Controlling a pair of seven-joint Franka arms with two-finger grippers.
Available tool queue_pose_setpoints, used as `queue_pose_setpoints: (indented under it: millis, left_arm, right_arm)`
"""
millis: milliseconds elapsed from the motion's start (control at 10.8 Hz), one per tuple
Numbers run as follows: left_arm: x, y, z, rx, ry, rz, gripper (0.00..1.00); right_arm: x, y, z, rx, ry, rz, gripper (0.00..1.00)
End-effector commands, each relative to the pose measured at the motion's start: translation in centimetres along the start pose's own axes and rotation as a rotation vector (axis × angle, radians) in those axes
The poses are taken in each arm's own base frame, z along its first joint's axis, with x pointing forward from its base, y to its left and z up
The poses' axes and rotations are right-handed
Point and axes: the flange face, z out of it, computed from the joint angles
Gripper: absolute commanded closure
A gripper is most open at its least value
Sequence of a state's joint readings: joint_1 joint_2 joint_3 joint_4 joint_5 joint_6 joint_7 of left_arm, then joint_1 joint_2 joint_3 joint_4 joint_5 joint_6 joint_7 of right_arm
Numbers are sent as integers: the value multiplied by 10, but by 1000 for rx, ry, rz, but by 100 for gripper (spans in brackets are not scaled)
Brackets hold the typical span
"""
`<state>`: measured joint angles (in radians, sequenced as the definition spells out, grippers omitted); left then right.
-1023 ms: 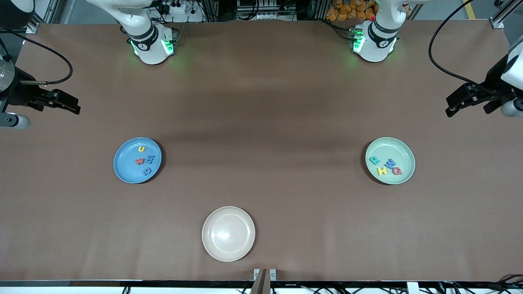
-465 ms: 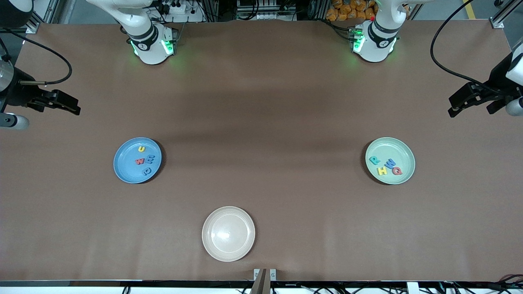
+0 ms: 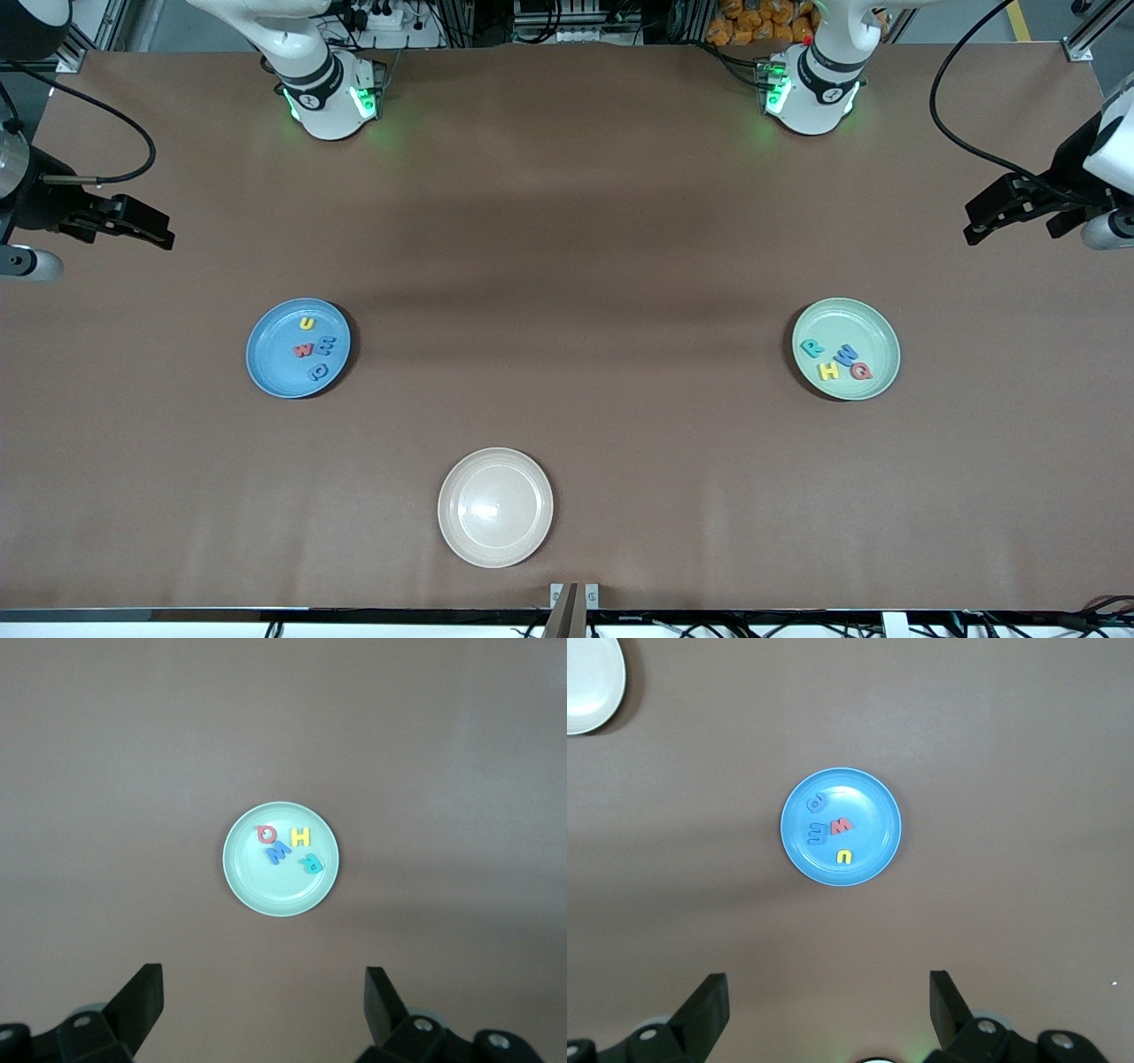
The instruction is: Sort upper and lower case letters into plates
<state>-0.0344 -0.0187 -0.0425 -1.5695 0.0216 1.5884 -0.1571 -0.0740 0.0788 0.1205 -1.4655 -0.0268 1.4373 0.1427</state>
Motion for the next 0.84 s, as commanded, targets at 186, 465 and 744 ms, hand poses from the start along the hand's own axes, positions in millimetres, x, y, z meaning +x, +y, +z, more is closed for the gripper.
queue_pose_setpoints:
  millis: [186,465,744]
  left_arm:
    - [2,1,1,9,-34,12,0]
    - [1,-1,-1,-15,-36,4,0]
    - [2,-3,-11,-17,-13,-1,0]
  right_arm:
    - [-6,3,-1,16,2,-2,0]
    - [-7,3,-2,16,2,-2,0]
    - [-6,3,-1,15,-1,-2,0]
